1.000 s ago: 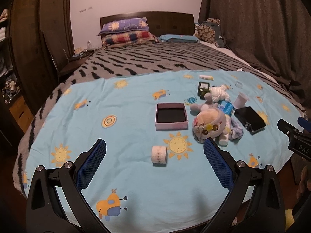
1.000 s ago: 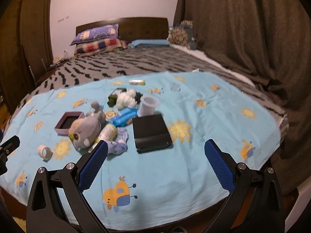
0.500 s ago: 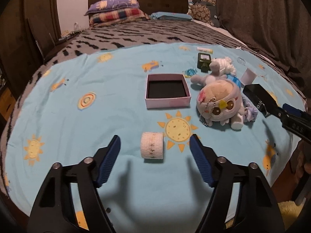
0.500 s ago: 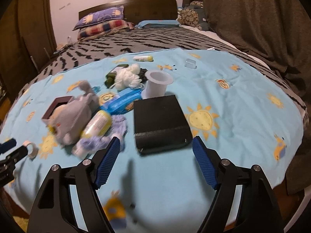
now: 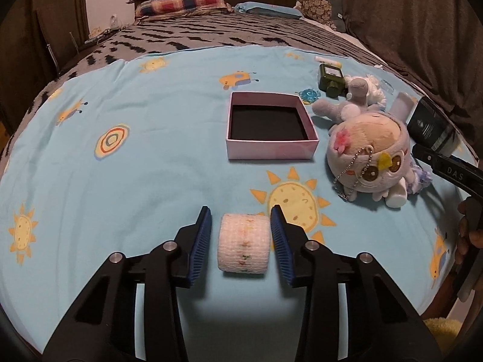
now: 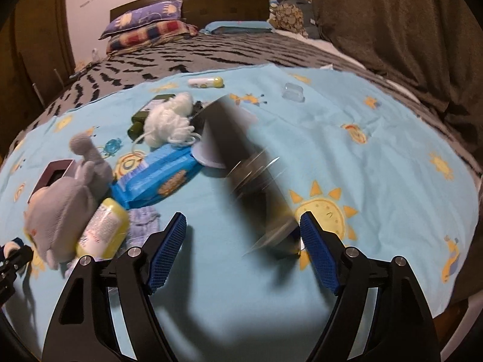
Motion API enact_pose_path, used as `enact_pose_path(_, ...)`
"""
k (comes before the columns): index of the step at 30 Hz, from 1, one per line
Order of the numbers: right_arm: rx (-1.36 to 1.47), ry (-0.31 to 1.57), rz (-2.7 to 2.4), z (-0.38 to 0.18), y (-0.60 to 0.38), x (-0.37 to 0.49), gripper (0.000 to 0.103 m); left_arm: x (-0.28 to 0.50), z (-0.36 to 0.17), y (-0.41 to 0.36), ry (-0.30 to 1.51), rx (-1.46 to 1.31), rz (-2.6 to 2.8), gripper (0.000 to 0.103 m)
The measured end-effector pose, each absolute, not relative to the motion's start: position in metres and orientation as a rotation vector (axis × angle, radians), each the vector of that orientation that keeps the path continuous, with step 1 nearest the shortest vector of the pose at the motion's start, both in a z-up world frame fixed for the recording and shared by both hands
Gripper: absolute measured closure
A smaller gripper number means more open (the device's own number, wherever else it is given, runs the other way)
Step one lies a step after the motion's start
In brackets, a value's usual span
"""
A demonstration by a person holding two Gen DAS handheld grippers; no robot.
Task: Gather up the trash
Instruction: 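Grasp the white tape roll with the left tool while the right tool grasps the black box, then lift the tape roll and black box and carry them off the bed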
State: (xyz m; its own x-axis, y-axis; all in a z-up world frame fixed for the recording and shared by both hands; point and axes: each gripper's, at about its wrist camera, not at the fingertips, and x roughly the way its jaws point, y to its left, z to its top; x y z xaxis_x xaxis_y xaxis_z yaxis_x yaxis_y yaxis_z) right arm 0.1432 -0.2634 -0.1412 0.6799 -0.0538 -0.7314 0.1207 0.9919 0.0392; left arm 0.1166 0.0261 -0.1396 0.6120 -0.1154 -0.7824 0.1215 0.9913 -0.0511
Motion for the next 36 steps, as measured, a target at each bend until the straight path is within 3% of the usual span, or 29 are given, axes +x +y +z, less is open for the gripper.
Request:
enact_pose_path(6, 0.113, 0.798, -0.082, -0.140, -0.268, 0.144, 0.024, 0.121, -0.141, 0.028, 0.887, 0.008, -0.138, 0.079)
enact_pose_path(18, 0.252, 0.789, -0.082, -0.136, -0.303, 0.150, 0.026, 0.123, -0.142, 0.024, 0.861, 0.035, -0.140, 0.080)
enact_pose_path(28, 0.051, 0.827, -0.226, -0.137, -0.315, 0.162, 0.024, 0.129, -0.143, 0.020, 0.853, 0.039, -0.136, 0.080)
enact_pose_path(33, -0.052, 0.853, -0.250, -0.141, -0.313, 0.177, 0.005, 0.131, -0.144, 0.021, 0.852, 0.034, -0.136, 0.080)
enact_pose_path(36, -0.073, 0.857, -0.265, -0.140, -0.318, 0.183, 0.004, 0.131, -0.144, 0.021, 0.853, 0.034, -0.137, 0.080)
